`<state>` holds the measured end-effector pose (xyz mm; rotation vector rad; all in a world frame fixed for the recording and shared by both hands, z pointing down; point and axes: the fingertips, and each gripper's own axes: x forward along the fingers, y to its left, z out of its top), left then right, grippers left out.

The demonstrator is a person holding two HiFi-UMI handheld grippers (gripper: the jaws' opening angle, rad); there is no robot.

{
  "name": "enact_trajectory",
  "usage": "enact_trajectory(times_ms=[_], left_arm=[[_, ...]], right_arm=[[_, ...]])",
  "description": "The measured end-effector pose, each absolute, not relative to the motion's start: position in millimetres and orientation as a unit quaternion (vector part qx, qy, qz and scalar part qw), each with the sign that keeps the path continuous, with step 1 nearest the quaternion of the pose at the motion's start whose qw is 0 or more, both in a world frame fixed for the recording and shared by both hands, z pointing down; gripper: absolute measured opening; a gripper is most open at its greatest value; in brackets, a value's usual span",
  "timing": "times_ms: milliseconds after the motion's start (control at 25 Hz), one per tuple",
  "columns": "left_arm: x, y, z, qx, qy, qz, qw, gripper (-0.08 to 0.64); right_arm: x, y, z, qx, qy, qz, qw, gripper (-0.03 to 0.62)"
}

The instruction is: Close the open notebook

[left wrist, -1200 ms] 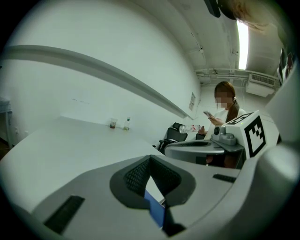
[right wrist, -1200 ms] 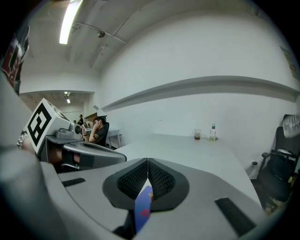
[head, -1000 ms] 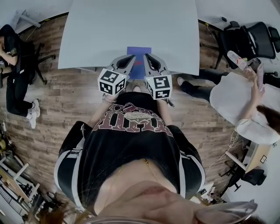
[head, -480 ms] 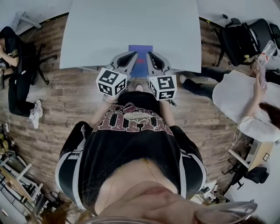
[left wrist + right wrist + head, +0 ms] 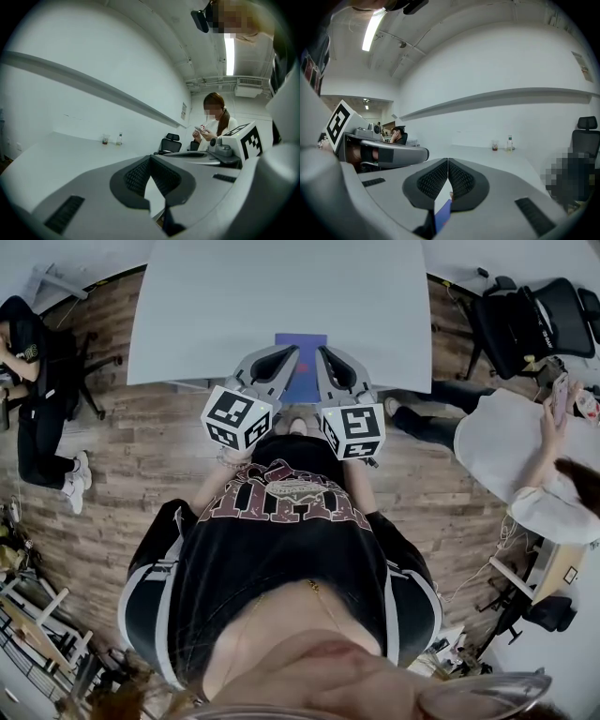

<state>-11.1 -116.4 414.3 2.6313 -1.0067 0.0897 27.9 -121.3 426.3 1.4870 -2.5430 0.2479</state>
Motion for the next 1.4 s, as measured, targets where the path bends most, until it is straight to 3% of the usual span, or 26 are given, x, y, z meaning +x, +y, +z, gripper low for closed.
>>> enact_trajectory(times_ms=[1400], left_arm=[[-7.7,-121.9,411.0,0.922,-0.350,0.037,0.160,0.046]], right_arm=[[22.2,-126.8,419.2,0.492,-0.863,0.076,0.091,0.018]])
